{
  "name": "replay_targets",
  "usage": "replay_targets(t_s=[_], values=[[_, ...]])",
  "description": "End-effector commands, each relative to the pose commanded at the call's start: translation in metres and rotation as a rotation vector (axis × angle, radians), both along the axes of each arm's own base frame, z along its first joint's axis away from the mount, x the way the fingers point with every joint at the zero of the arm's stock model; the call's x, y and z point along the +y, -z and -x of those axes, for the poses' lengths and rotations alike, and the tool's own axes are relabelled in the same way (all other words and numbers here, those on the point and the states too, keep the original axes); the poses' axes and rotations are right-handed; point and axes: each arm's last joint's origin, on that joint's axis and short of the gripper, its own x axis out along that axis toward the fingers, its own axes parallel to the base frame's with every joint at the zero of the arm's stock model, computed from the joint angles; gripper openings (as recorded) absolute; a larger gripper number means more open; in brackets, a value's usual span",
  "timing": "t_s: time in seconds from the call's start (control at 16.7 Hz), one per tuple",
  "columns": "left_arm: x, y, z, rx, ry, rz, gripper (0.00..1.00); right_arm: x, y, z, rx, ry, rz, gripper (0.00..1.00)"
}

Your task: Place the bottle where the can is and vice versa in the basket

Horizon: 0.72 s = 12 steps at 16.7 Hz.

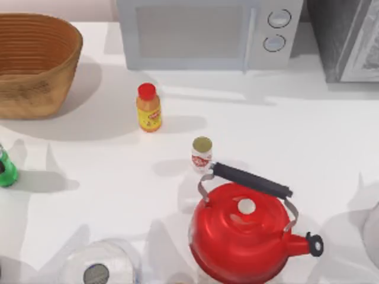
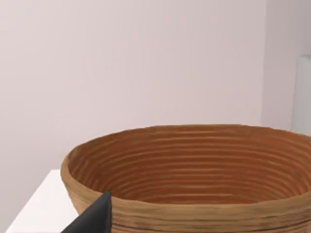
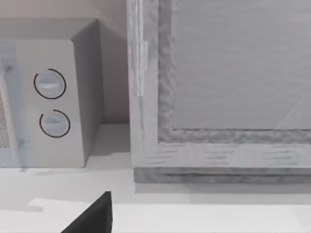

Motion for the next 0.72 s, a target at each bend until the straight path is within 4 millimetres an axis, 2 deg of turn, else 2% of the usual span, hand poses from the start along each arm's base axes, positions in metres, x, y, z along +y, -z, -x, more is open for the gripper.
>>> replay_targets(t_s=[0.12, 0.3, 0.54, 0.72], values=[[0.006, 0.011, -0.014, 0.035, 0.000, -0.005, 1.00, 0.000, 0.000, 0.000, 0.000, 0.000, 0.000, 1.00], [0.014, 0.038, -0.029, 0.129, 0.010, 0.002, 1.00, 0.000, 0.000, 0.000, 0.000, 0.000, 0.000, 1.00], [0.019, 0.073, -0.032, 0.255, 0.035, 0.028, 1.00, 0.000, 0.000, 0.000, 0.000, 0.000, 0.000, 1.00], [0.018, 0.090, -0.030, 0.335, 0.056, 0.050, 1.00, 0.000, 0.000, 0.000, 0.000, 0.000, 0.000, 1.00]])
